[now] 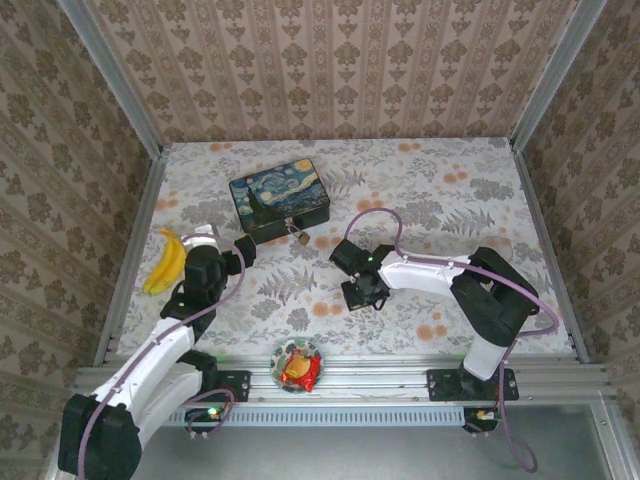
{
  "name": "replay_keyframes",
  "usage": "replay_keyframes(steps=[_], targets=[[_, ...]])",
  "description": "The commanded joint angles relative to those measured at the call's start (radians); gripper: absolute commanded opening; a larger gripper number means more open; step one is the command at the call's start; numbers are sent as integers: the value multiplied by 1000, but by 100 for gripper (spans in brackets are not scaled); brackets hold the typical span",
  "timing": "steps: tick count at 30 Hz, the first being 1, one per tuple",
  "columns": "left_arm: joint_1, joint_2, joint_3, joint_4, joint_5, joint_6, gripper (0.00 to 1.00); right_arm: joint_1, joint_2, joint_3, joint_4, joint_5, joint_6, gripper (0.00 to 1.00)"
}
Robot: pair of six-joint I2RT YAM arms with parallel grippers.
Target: Unlock the padlock with the key
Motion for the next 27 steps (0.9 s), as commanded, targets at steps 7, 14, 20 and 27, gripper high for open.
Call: replay_keyframes(steps=[7, 14, 20, 27], targets=[[31, -28, 89, -85, 47, -41, 100, 18, -110, 4, 35, 8, -13, 0], [147, -17, 159, -288, 128, -81, 100, 18, -160, 15, -15, 58, -5, 0], [285, 36, 304, -750, 179, -98, 100, 11, -196, 18, -45, 136, 24, 13], [423, 173, 333, -915, 319, -99, 99, -76, -278, -56, 9, 184, 55, 37]])
